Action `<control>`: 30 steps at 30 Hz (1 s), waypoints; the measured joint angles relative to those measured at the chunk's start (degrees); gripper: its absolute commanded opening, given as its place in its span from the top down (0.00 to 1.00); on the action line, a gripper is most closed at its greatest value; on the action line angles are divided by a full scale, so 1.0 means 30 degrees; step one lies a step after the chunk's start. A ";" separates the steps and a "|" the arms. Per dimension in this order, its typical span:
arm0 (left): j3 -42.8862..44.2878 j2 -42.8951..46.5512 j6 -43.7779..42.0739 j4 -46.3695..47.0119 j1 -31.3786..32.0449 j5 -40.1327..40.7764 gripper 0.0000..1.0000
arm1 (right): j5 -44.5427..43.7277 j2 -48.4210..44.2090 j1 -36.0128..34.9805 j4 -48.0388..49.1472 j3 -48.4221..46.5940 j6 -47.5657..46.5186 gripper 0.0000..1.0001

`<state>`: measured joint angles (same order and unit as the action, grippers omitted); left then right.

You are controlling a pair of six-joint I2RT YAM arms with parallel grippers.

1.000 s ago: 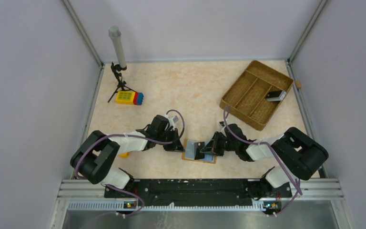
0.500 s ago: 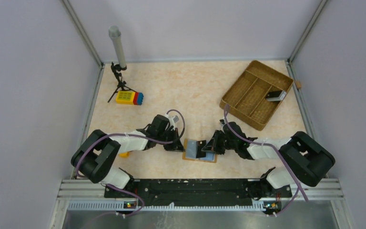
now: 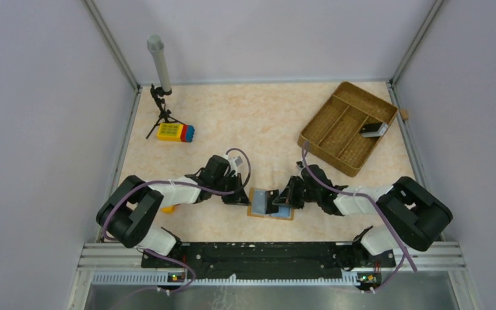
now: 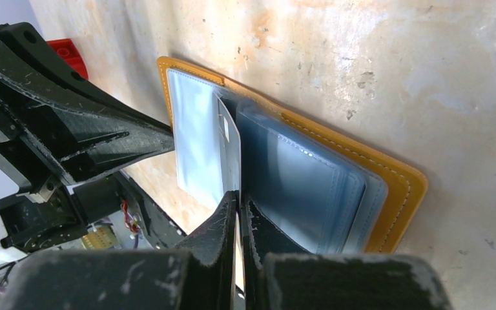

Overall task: Put the credit cards into the card holder
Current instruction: Insert the credit card into the card holder.

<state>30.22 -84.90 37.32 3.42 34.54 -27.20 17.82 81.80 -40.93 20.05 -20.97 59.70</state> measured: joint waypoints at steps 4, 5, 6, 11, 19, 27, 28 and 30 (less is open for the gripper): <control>0.0000 0.0000 0.0007 0.0000 0.0000 0.0015 1.00 | -0.0168 -0.0087 -0.0095 -0.0780 -0.0423 -0.0277 1.00; 0.0000 0.0000 0.0007 0.0000 0.0000 0.0015 1.00 | -0.0175 -0.0087 -0.0095 -0.0838 -0.0444 -0.0328 1.00; 0.0000 0.0000 0.0007 0.0000 0.0000 0.0015 1.00 | -0.0175 -0.0087 -0.0095 -0.0845 -0.0444 -0.0335 1.00; 0.0000 0.0007 0.0007 -0.0007 0.0007 0.0022 1.00 | -0.0386 -0.0073 -0.0335 -0.0758 -0.0423 0.0051 1.00; 0.0000 0.0036 0.0015 -0.0015 0.0022 0.0036 1.00 | -0.1020 0.0707 -0.1188 0.0029 -0.0561 0.1144 0.95; -0.0036 0.0255 0.0153 -0.0124 0.0051 0.0503 1.00 | -0.1479 0.0590 -0.1574 -0.1464 -0.1443 0.1158 0.63; -0.0058 0.0270 0.0175 -0.0117 0.0066 0.0554 1.00 | -0.1647 0.0313 -0.1639 -0.2091 -0.1647 0.1020 0.59; -0.0117 0.0328 0.0262 -0.0058 0.0102 0.0641 1.00 | -0.1982 -0.0219 -0.1698 -0.3366 -0.2011 0.0729 0.56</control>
<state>29.87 -83.92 38.11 3.25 34.85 -25.28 11.88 81.14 -46.02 9.96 -27.00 61.89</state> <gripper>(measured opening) 0.002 0.389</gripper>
